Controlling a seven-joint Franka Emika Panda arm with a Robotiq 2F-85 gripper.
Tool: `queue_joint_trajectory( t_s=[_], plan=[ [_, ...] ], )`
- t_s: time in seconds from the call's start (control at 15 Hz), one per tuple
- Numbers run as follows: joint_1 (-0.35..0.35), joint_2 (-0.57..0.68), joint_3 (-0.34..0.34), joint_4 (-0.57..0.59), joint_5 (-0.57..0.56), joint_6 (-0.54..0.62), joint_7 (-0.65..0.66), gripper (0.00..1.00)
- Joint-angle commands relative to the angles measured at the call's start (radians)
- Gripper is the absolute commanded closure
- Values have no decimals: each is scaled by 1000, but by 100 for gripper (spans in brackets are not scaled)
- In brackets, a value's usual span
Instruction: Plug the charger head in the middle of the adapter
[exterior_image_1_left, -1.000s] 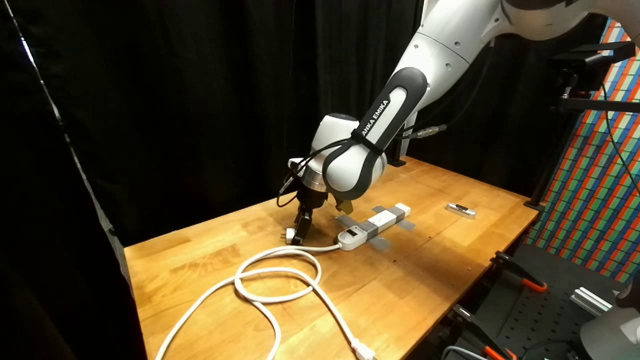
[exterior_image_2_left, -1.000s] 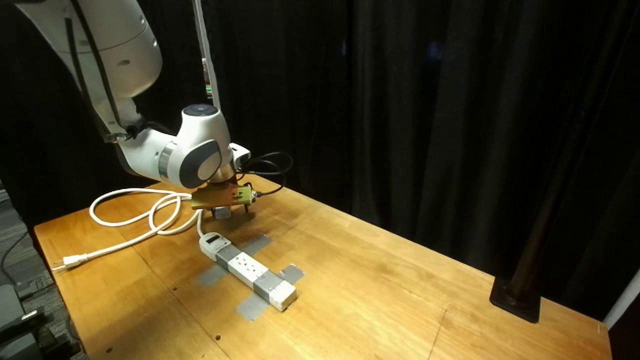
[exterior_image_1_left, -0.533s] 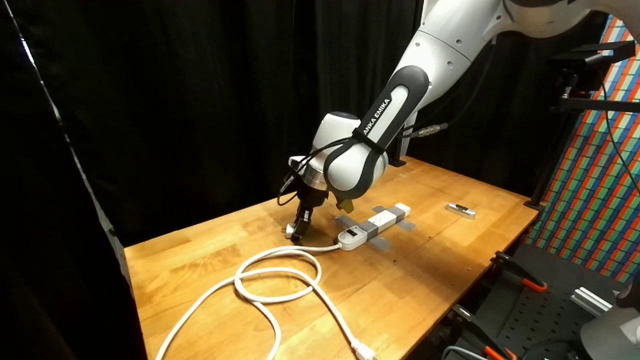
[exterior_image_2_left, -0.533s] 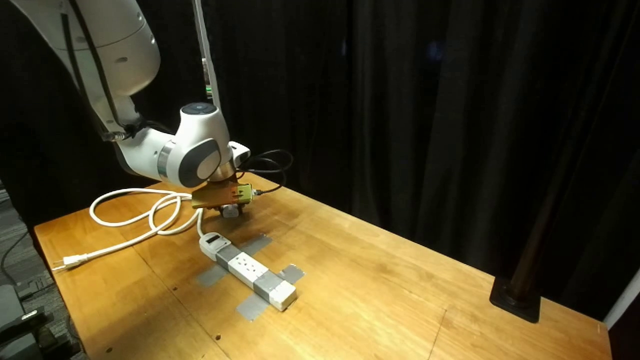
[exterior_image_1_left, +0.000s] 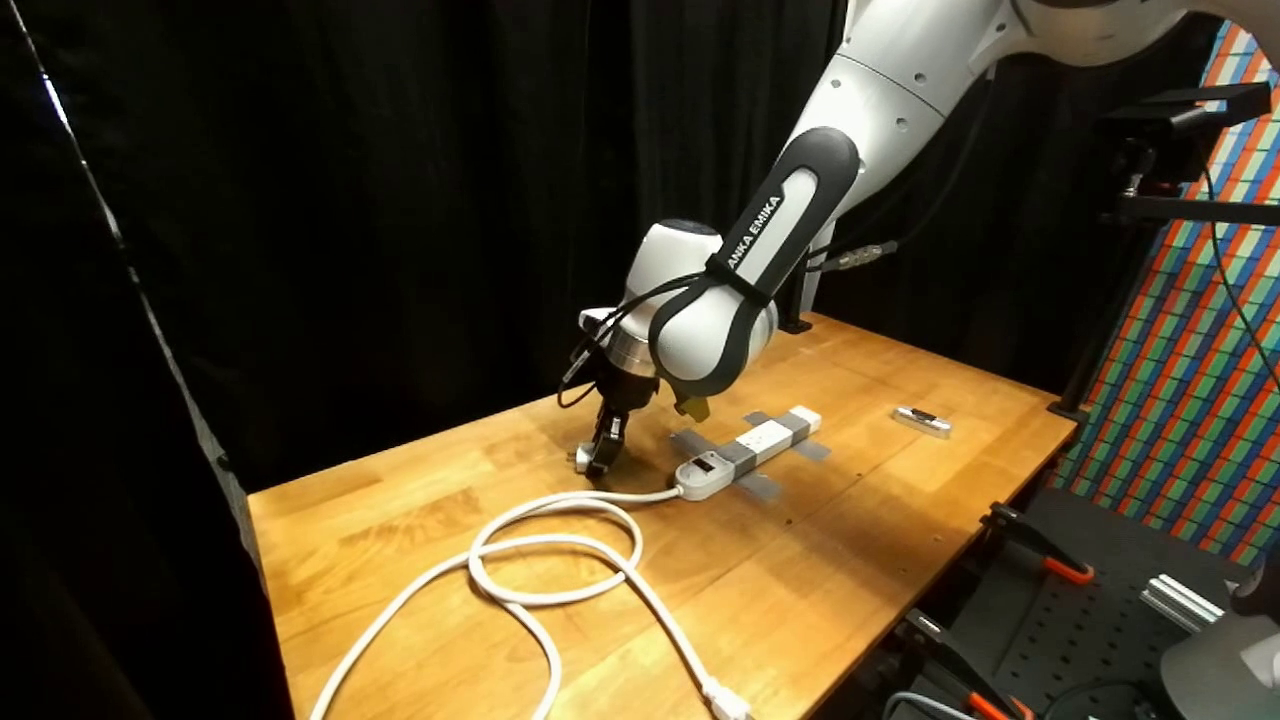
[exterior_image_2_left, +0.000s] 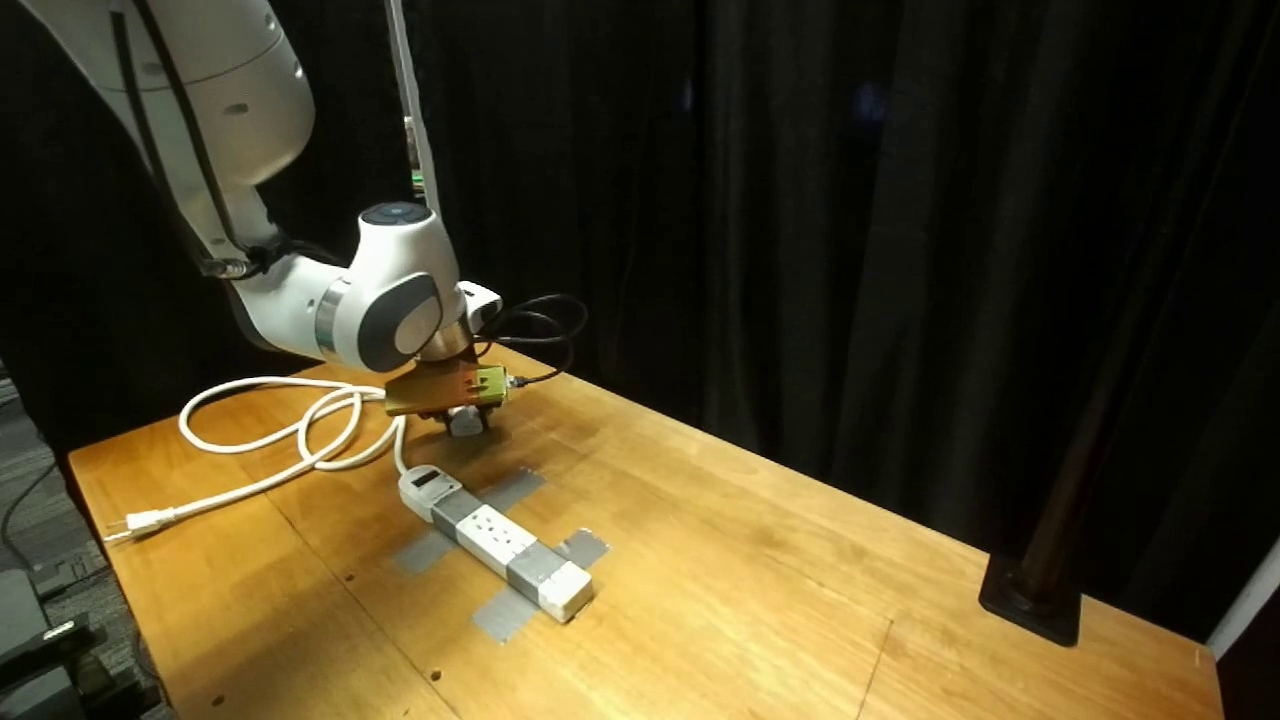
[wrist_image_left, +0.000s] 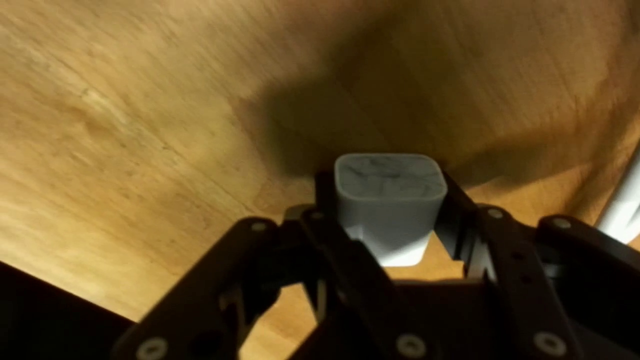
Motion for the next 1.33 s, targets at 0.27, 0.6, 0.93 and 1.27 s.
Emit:
queue_joint_trajectory(
  t_s=[0.27, 0.6, 0.93, 1.27],
  plan=[
    [360, -239, -389, -47, -88, -227, 329, 77],
    [427, -297, -438, -9, -185, -573, 575, 77],
    [421, -285, -405, 43, -238, -908, 741, 77],
    [407, -288, -326, 60, -175, -1280, 661, 76]
  ],
)
